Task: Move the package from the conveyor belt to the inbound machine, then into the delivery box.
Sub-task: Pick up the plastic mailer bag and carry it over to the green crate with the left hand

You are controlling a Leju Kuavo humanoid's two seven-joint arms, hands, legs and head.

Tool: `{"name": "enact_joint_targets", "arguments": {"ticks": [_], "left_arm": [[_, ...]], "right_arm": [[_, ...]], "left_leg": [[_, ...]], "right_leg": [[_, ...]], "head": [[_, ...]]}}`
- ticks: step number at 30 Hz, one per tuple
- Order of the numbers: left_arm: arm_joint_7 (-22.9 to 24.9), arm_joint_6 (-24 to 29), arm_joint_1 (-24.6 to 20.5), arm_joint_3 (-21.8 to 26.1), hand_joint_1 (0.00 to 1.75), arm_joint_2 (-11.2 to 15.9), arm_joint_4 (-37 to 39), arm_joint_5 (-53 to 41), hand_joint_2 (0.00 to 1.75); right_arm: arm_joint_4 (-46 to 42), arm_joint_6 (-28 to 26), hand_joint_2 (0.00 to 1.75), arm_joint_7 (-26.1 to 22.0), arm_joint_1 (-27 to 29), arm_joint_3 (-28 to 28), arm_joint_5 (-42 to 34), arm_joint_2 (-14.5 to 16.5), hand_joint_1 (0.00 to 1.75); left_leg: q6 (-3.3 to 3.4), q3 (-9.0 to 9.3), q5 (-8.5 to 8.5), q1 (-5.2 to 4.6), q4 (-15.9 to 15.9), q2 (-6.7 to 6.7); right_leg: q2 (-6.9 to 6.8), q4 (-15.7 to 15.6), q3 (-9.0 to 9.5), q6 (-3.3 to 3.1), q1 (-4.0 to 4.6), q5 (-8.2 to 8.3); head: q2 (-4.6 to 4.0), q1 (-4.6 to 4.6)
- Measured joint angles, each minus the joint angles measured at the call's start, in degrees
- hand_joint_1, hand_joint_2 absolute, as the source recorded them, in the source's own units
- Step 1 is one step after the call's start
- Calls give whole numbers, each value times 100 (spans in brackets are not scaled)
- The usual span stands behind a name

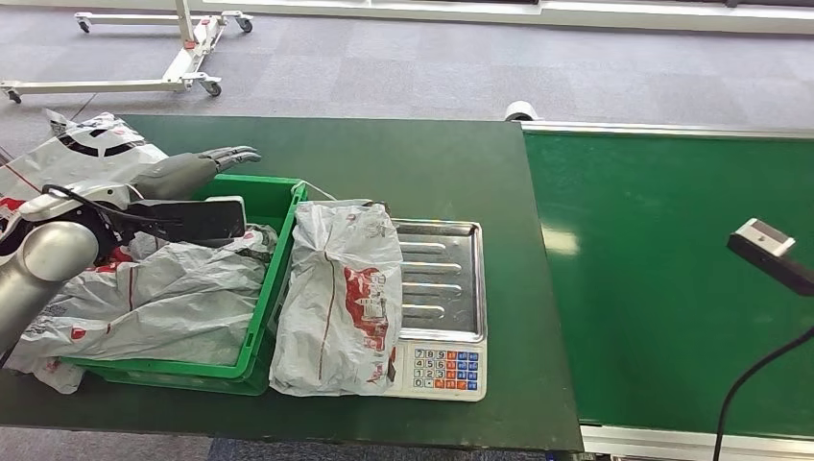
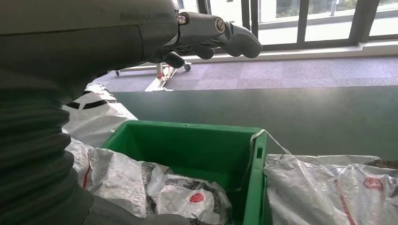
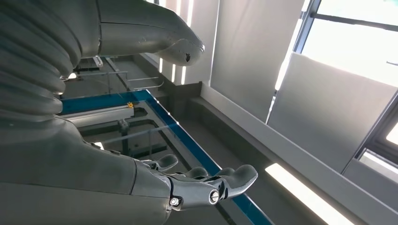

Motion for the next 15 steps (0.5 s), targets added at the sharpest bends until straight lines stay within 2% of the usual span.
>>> {"name": "enact_joint_targets", "arguments": {"ticks": [5,8,12,15], "left_arm": [[43,-20,-21,-130,0,193,-193,108,175],[188,-130,-74,-212,0,310,-304,564,175],[453,-315,-255,-367,0,484,-578,1247,175],[464,-259,-373,-577,0,465,-673,1328,175]], "right_arm": [[16,-4,175,1,2,22,2,19,0],[23,-36,175,2,85,23,7,33,0],[-2,-101,175,42,417,-61,72,61,0],[-119,-166,175,59,849,-289,139,100,0]], "left_leg": [[0,1,0,-1,1,1],[0,2,1,-1,2,0],[0,2,1,0,2,-6],[0,1,0,-1,1,-18]], "right_leg": [[1,0,2,0,-1,1],[0,0,3,0,0,1],[-6,-1,1,0,0,0],[-17,-1,3,1,-1,-2]], "head": [[0,0],[0,-1],[0,-1],[0,-1]]}}
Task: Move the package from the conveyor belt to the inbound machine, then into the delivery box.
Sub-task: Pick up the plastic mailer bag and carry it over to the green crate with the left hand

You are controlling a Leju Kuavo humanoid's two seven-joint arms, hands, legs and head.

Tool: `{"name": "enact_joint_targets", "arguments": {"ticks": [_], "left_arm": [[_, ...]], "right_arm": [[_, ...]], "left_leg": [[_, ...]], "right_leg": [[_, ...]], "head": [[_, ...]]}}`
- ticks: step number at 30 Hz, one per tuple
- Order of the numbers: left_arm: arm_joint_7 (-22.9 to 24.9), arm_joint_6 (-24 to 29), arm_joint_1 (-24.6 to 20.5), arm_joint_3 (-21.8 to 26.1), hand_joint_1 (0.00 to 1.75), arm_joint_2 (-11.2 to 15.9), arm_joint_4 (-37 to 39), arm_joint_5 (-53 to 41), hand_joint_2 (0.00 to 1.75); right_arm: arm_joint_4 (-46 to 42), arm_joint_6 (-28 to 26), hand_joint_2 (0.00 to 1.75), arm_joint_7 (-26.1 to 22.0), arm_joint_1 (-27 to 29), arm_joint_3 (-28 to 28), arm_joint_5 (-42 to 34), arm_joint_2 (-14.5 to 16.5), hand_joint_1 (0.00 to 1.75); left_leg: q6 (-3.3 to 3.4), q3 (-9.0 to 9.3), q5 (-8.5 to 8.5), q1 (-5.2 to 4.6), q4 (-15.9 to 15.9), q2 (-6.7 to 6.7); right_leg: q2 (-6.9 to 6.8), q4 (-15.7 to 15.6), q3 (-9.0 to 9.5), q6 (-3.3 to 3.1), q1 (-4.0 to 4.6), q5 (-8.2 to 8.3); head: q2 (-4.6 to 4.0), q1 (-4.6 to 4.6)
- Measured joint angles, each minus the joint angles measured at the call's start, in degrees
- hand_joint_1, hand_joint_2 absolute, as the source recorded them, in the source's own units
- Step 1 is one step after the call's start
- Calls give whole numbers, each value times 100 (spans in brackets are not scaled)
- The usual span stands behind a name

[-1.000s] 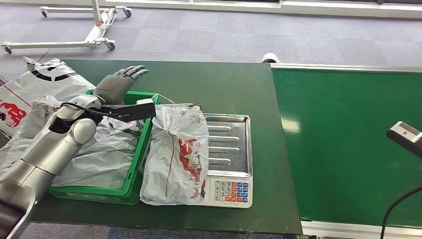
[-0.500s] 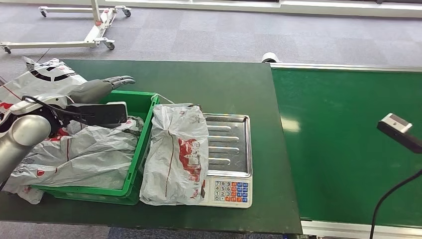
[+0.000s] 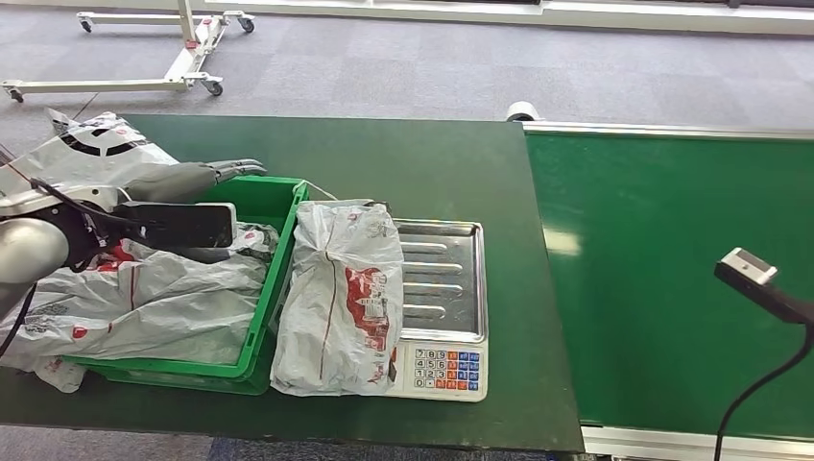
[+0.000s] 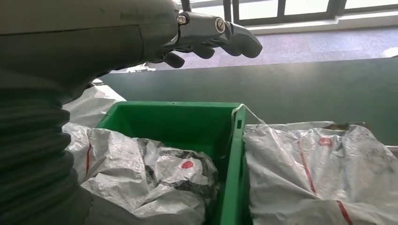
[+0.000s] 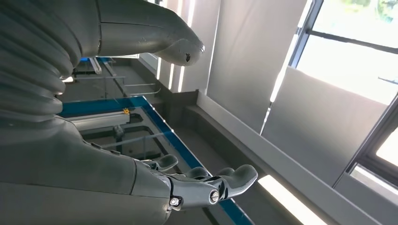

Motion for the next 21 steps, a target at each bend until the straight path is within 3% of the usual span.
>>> {"name": "enact_joint_targets", "arguments": {"ticks": [4,8,15,21], "left_arm": [[-526,807,127,-240,0,-244,34,-909,175],[-1035,1660,463,-310,0,-797,137,-2090,175],[-797,2213,776,-394,0,-2028,300,-3721,175],[-724,2385,909,-360,0,-2577,470,-4225,175]], "right_arm": [[-210,-113,175,-72,562,-366,246,190,0],[-363,-143,175,-133,830,-523,507,502,0],[-382,-121,175,-138,763,-436,725,974,0],[-303,-115,175,-183,480,-235,830,1233,0]], "left_leg": [[-2,1,-2,-1,-1,2],[-2,2,-2,-3,-1,5],[0,1,-1,-8,2,4],[0,2,-1,-8,-1,15]], "right_leg": [[2,-1,0,0,-1,-1],[4,-1,1,1,-3,0],[4,-2,5,6,-9,4],[12,-1,2,7,-8,5]], "head": [[0,1],[0,0],[0,1],[0,1]]}}
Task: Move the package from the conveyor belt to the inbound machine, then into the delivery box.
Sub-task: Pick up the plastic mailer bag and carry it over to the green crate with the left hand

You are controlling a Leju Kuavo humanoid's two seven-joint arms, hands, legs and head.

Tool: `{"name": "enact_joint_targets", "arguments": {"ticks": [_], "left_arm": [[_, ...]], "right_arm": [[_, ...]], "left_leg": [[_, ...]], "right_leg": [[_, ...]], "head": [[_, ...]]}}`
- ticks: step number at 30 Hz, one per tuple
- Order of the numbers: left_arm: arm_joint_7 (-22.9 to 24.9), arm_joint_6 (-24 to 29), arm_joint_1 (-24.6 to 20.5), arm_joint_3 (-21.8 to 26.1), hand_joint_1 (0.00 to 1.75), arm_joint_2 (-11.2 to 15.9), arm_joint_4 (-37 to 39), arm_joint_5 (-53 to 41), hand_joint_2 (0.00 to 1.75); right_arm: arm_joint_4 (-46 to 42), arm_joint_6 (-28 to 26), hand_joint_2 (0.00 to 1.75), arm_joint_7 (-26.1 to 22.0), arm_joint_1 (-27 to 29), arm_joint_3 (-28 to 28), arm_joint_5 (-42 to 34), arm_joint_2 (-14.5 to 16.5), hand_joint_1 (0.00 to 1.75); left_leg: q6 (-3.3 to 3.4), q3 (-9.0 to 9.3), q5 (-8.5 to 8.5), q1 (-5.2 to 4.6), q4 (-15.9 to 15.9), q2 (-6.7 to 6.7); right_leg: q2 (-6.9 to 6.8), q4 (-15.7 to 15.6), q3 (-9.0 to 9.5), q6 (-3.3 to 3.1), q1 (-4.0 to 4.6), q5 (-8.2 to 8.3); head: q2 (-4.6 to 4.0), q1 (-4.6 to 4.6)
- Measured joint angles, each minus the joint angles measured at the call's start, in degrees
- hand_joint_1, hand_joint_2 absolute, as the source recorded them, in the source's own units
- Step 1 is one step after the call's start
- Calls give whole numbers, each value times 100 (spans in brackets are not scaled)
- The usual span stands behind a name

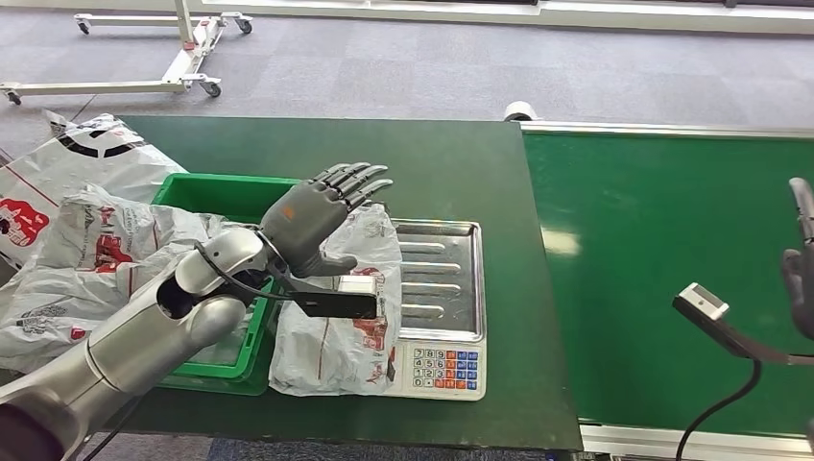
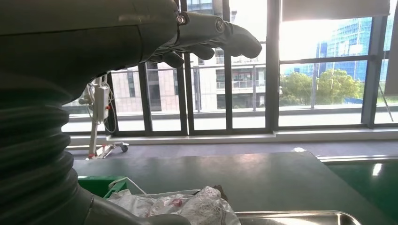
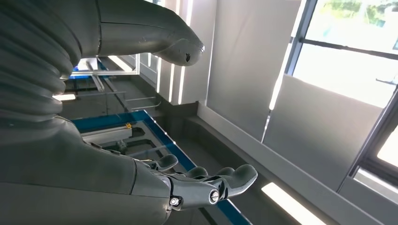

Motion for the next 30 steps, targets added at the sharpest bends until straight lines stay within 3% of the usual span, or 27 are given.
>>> {"name": "enact_joint_targets", "arguments": {"ticks": [10,21,28,29,30], "left_arm": [[224,46,446,87,0,-660,539,-507,175],[57,452,653,274,0,-1133,2750,-1257,175],[-2,811,531,379,0,-1435,3969,-1727,175],[-23,818,492,395,7,-1475,4104,-1749,175],[-41,817,442,411,51,-1510,4220,-1770,175]], "right_arm": [[590,75,175,56,-1000,741,183,474,0],[1176,76,175,80,-1682,1312,-141,700,0],[1285,3,175,182,-1541,1485,-246,749,0],[1286,-3,175,188,-1536,1498,-248,752,0],[1286,-5,175,191,-1546,1508,-251,753,0]], "left_leg": [[0,1,4,0,-1,2],[1,30,2,0,-4,-11],[26,245,-178,-11,-37,-9],[26,282,-214,-13,-40,-5],[27,303,-245,-15,-41,0]], "right_leg": [[5,1,3,-1,-1,2],[-10,1,41,-1,-1,-4],[-22,-12,303,11,-23,-150],[-21,-14,331,4,-29,-166],[-20,-15,343,-1,-36,-165]], "head": [[0,1],[0,-2],[0,1],[0,2],[0,2]]}}
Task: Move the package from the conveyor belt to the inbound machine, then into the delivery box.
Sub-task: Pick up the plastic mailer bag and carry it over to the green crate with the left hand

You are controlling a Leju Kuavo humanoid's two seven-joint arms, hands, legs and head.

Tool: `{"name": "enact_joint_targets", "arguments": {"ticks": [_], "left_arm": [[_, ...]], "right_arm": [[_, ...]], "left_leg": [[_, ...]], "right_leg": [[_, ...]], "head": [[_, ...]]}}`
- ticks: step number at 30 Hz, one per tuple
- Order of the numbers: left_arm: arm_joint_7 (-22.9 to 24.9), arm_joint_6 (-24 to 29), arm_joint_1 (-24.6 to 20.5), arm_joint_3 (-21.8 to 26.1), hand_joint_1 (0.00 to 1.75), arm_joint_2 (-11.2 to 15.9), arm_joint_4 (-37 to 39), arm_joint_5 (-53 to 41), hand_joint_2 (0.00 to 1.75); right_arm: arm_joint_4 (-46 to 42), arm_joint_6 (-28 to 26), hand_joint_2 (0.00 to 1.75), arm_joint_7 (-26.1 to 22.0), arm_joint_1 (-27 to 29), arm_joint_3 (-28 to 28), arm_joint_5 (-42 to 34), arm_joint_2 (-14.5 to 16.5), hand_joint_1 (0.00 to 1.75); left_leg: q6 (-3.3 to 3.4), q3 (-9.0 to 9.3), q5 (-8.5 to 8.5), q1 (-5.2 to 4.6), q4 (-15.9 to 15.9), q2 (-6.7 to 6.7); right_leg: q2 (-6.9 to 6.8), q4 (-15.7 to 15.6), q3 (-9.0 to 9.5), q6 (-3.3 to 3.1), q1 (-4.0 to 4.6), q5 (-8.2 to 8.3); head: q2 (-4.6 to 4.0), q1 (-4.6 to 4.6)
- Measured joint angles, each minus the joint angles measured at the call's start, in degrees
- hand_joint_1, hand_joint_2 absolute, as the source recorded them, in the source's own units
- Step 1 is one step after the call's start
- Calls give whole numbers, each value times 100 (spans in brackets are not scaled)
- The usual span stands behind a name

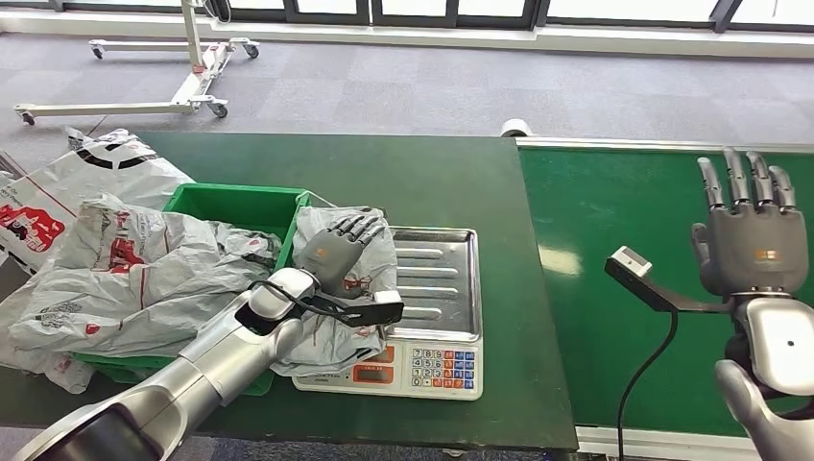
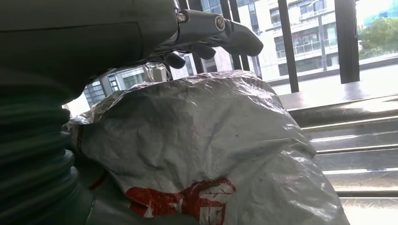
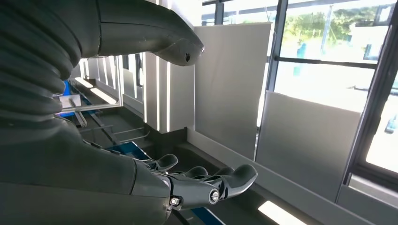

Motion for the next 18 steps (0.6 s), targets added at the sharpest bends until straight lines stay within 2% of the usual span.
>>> {"name": "enact_joint_targets", "arguments": {"ticks": [2,3,8,13,18], "left_arm": [[-16,-62,-125,26,138,-44,172,-75,175],[-22,-128,-194,34,175,-53,245,-127,175],[-121,-404,-348,42,175,-58,583,-276,175],[-292,-641,-421,81,175,-41,811,-286,175],[-401,-756,-514,132,175,20,914,-302,175]], "right_arm": [[-14,-14,175,-39,-65,7,-22,0,0],[-27,-30,175,-76,-117,8,-35,0,0],[-58,-92,175,-190,-323,53,-55,1,0],[-58,-153,175,-227,-476,136,-92,5,0],[-71,-227,175,-239,-497,195,-76,23,0]], "left_leg": [[4,-23,-26,-4,3,6],[4,-53,-13,-5,4,7],[-38,-132,227,3,-17,1],[-53,-135,218,4,-22,0],[-57,-141,238,4,-18,29]], "right_leg": [[3,0,-37,-2,-10,41],[4,1,-68,-2,-12,71],[2,29,-154,-47,9,149],[1,47,-168,-47,10,140],[35,73,-191,-91,11,167]], "head": [[0,-1],[0,-2],[0,-2],[0,-2],[0,-2]]}}
